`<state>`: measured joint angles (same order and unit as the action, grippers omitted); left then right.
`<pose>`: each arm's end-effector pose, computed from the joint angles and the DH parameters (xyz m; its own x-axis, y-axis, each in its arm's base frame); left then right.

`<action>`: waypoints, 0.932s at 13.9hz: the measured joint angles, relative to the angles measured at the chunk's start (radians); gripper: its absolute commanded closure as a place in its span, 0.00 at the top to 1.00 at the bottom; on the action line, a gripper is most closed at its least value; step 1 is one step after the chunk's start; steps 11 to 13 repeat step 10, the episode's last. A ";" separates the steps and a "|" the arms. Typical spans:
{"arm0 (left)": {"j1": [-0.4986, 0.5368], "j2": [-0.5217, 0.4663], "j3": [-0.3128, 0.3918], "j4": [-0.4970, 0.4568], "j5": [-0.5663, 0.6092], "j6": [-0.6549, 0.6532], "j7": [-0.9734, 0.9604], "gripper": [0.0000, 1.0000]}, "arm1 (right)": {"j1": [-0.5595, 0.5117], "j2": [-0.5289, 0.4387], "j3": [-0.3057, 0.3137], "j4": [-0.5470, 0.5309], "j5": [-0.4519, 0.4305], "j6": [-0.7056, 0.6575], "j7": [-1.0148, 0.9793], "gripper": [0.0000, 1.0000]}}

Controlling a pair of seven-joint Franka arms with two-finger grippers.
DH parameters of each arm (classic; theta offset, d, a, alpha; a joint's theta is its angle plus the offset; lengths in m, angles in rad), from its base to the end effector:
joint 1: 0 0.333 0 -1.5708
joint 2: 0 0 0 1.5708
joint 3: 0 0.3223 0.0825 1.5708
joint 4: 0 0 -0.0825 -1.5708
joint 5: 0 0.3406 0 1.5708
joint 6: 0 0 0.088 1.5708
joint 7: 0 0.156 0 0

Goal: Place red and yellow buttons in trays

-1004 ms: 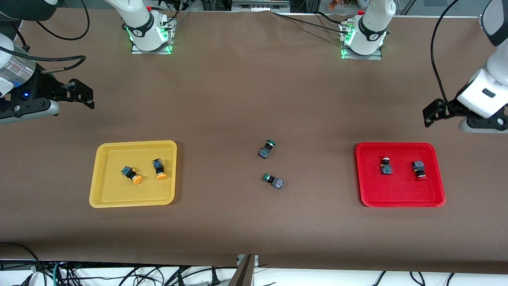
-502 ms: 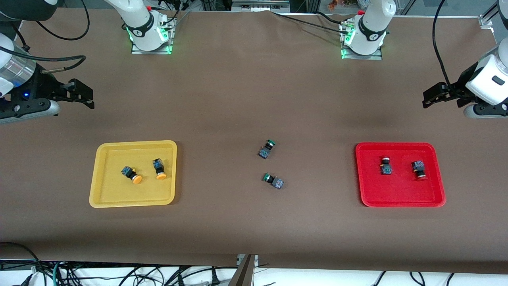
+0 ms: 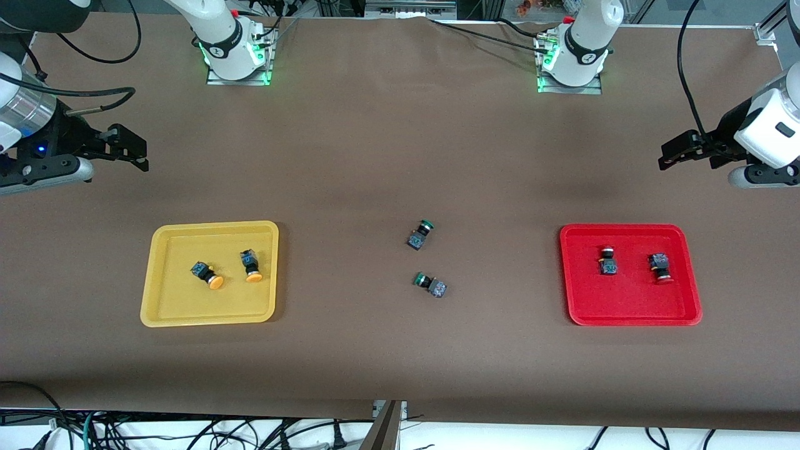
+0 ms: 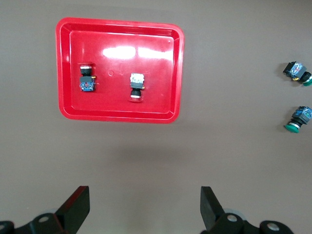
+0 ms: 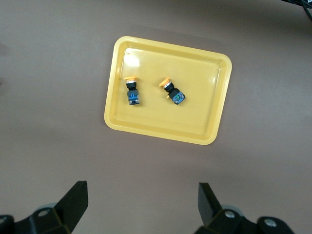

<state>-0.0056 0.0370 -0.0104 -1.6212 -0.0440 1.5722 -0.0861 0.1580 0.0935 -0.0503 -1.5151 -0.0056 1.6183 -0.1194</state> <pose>0.5150 -0.0150 0.5417 0.9935 0.0701 -0.0894 0.0736 -0.9966 0.0366 0.5420 0.0589 0.5607 0.9742 0.2257 0.0085 0.2256 -0.9742 0.0114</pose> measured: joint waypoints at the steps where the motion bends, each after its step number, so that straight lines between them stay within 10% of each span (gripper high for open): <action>1: 0.000 0.005 0.000 0.007 0.000 0.000 0.000 1.00 | 0.000 0.000 0.000 0.000 0.000 0.000 0.000 1.00; 13: -0.001 0.029 0.005 0.025 0.000 0.000 0.000 1.00 | 0.000 0.000 0.000 0.000 0.000 0.000 0.000 1.00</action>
